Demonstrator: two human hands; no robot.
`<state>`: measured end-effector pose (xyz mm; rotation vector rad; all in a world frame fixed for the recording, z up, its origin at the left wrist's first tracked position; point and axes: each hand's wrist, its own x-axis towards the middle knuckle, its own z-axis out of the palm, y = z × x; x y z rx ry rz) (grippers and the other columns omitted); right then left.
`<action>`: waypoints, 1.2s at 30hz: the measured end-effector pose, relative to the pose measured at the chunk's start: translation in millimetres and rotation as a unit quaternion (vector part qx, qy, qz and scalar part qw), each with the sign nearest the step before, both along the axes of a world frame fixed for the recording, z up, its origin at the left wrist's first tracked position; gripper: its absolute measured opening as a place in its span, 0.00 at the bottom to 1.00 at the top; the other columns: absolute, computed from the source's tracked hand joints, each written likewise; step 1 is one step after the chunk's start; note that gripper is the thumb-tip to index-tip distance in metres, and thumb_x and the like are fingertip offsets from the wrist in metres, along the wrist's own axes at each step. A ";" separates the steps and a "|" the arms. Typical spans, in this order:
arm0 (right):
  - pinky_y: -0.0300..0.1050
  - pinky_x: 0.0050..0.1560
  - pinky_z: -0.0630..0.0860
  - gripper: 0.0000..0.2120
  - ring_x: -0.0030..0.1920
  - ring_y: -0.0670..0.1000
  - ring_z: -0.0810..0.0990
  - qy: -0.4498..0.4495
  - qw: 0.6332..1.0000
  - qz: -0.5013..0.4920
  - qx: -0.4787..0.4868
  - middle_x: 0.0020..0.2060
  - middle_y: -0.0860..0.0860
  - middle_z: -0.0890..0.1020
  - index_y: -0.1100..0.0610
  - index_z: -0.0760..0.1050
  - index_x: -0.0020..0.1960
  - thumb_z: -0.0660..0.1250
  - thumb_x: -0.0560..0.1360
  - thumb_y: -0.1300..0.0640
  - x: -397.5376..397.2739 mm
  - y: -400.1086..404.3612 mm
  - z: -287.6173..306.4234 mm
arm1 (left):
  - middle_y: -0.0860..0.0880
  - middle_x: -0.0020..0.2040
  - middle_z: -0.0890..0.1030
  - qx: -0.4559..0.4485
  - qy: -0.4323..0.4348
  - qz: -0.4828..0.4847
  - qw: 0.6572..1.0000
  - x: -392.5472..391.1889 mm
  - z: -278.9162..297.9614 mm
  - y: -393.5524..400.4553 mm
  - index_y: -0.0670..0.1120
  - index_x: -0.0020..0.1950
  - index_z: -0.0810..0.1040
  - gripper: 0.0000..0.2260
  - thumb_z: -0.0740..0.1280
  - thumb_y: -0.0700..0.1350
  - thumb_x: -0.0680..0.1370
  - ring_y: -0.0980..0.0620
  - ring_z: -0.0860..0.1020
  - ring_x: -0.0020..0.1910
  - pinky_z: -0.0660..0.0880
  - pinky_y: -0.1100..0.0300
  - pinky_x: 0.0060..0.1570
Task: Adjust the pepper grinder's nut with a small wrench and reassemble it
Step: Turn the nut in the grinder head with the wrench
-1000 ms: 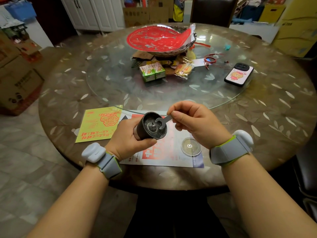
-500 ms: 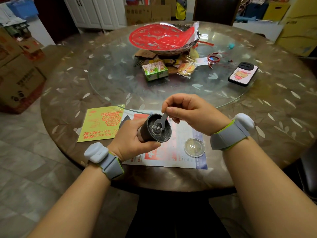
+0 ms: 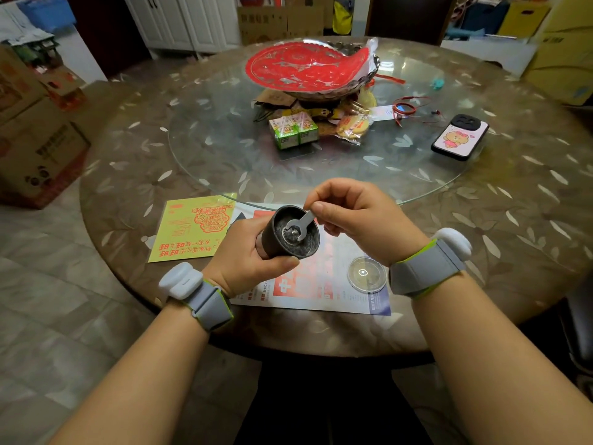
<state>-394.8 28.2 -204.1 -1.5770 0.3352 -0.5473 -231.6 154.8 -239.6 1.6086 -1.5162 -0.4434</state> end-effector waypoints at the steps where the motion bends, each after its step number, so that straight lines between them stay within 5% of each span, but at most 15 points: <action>1: 0.37 0.31 0.68 0.08 0.29 0.48 0.69 -0.005 1.000 -0.008 0.011 0.29 0.49 0.77 0.60 0.78 0.44 0.63 0.77 0.69 -0.8 1.6 -1.3 | 0.42 0.45 0.83 -0.001 -0.001 0.002 1.000 -0.4 0.2 -0.2 0.45 0.54 0.80 0.25 0.69 0.60 0.65 0.40 0.80 0.45 0.76 0.44 0.45; 10: 0.40 0.32 0.67 0.09 0.30 0.50 0.69 -0.032 0.993 -0.065 0.089 0.28 0.48 0.77 0.55 0.80 0.41 0.65 0.75 0.66 -4.1 14.9 -12.7 | 0.41 0.45 0.83 -0.008 -0.001 0.010 1.000 -3.1 -0.5 -0.1 0.43 0.54 0.80 0.27 0.69 0.61 0.65 0.39 0.80 0.45 0.76 0.41 0.45; 26: 0.40 0.33 0.68 0.11 0.31 0.50 0.70 -0.011 0.990 -0.106 0.089 0.29 0.48 0.77 0.56 0.80 0.42 0.63 0.77 0.67 -8.5 22.0 -10.7 | 0.42 0.43 0.83 -0.015 -0.019 0.015 1.000 -5.9 -0.4 -0.6 0.43 0.53 0.80 0.26 0.68 0.62 0.65 0.41 0.80 0.43 0.76 0.42 0.44; 30: 0.42 0.33 0.69 0.11 0.29 0.49 0.70 -0.021 0.981 -0.157 0.108 0.27 0.48 0.77 0.57 0.80 0.41 0.63 0.77 0.68 -13.1 23.9 -8.4 | 0.44 0.36 0.81 -0.011 0.006 0.031 0.999 -4.3 -1.0 -0.4 0.45 0.47 0.80 0.23 0.68 0.62 0.65 0.41 0.79 0.37 0.76 0.41 0.39; 36: 0.40 0.28 0.72 0.06 0.26 0.50 0.74 -0.061 0.959 -0.216 0.175 0.28 0.54 0.80 0.62 0.80 0.41 0.68 0.73 0.69 -16.4 48.9 -10.8 | 0.49 0.33 0.80 -0.030 0.030 0.043 0.998 -1.1 -2.2 -0.5 0.53 0.44 0.77 0.26 0.64 0.75 0.65 0.45 0.79 0.34 0.77 0.45 0.37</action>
